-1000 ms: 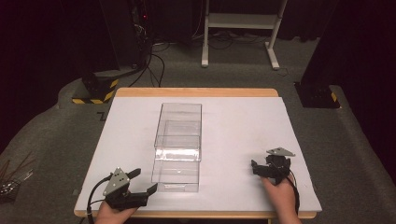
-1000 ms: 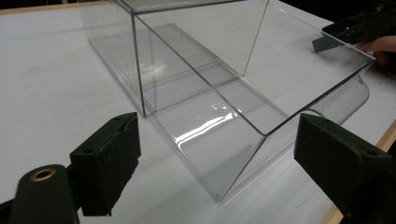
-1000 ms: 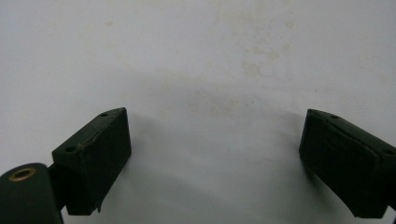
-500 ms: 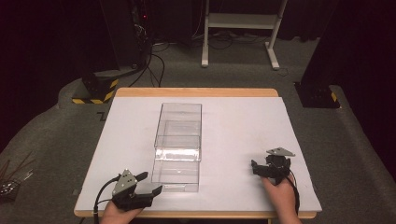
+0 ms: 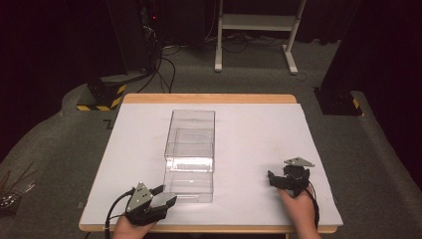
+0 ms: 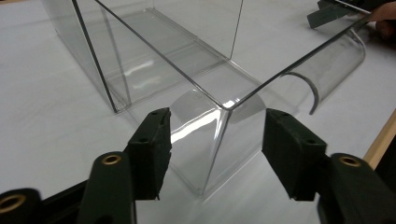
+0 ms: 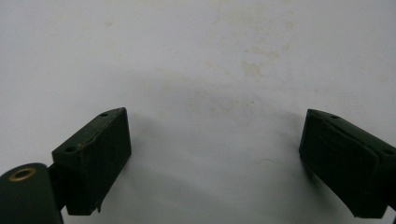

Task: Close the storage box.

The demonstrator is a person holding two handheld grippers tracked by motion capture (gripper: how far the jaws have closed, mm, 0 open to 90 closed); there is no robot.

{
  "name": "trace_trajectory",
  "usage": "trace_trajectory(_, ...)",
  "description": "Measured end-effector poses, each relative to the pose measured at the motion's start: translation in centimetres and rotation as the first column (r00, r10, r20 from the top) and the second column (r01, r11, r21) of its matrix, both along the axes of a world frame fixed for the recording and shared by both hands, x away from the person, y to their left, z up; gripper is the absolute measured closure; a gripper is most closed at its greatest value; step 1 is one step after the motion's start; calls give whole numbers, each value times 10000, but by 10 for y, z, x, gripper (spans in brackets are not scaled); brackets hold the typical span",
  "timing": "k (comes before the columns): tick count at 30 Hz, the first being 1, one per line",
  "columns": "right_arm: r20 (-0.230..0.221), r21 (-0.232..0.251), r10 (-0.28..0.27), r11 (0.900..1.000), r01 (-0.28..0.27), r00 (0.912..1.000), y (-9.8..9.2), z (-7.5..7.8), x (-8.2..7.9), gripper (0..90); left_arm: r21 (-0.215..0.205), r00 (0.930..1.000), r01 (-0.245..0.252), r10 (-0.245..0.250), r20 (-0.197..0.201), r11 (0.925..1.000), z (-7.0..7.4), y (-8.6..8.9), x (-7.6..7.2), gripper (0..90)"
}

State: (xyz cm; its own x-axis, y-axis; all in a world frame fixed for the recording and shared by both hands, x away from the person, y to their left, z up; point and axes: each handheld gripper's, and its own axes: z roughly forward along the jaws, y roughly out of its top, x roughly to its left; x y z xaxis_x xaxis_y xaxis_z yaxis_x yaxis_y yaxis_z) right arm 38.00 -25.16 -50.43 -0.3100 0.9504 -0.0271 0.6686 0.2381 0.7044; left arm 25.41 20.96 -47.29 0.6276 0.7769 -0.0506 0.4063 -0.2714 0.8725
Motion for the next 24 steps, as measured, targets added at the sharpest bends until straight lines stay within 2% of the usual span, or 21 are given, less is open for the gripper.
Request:
trace_trajectory(11, -1, 3, -1, 10000, 1, 10000, 0, 0, 0, 89, -103, 9980, -549, 552, 317, 9984, 1, 0, 7, 489)
trace_trajectory(16, 9, -10, 17, 10000, -17, 10000, 0, 0, 0, 89, -270, 9969, -708, 717, 331, 9971, 1, 4, 11, 532)
trace_trajectory(24, 10, -10, 21, 10000, -21, 10000, 0, 0, 0, 89, -361, 9951, -889, 903, 394, 9954, 0, 1, 18, 527)
